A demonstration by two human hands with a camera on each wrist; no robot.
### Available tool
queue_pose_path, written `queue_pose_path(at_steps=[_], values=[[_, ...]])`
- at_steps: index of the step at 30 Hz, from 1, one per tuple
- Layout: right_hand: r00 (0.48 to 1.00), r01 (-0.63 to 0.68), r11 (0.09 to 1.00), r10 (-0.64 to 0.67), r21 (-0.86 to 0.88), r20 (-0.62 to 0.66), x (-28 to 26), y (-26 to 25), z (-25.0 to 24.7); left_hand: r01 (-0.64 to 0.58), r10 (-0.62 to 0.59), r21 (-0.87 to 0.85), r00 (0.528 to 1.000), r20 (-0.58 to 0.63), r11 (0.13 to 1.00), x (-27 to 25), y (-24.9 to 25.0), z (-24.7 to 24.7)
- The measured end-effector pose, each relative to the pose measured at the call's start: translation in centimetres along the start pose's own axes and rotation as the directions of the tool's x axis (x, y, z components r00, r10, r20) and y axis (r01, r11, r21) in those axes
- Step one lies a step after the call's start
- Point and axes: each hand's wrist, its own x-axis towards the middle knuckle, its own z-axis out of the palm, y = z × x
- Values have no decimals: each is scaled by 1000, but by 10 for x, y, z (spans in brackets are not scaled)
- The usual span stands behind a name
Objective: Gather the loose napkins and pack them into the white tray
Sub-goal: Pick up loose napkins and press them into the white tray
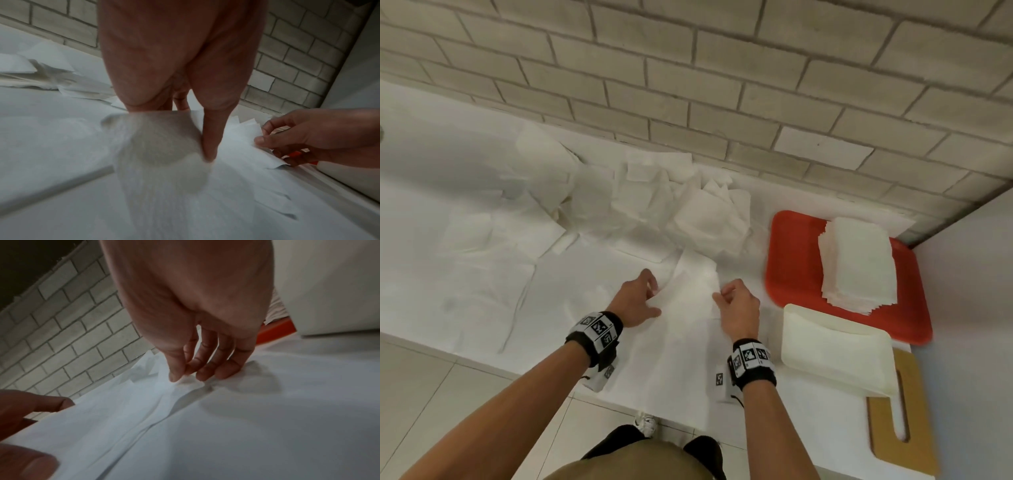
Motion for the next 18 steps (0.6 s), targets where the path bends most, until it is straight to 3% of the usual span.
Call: queue_pose_path(at_steps=[3,6,9,12,15,18], values=[[999,37,996,-35,82,-23,-5,1,-1,-25,22,59,999,49,998,7,5,-7],[997,68,997,-67,39,-36,-9,-3,0,-58,58,297,998,8,953,16,11,-4],[997,52,998,-53,-20,-54,-14,-6,7,-109,102,349,994,37,931,25,19,7],[997,-45,981,34,-188,-63,-22,-7,17,-157,165,272,986,-9,949,28,20,17],[991,-131,977,130,-169,-17,-21,-2,23,-202,215,133,972,-93,970,24,16,15],[991,-123,976,131,-182,31,-16,3,23,-184,183,6,971,-154,983,21,8,5]])
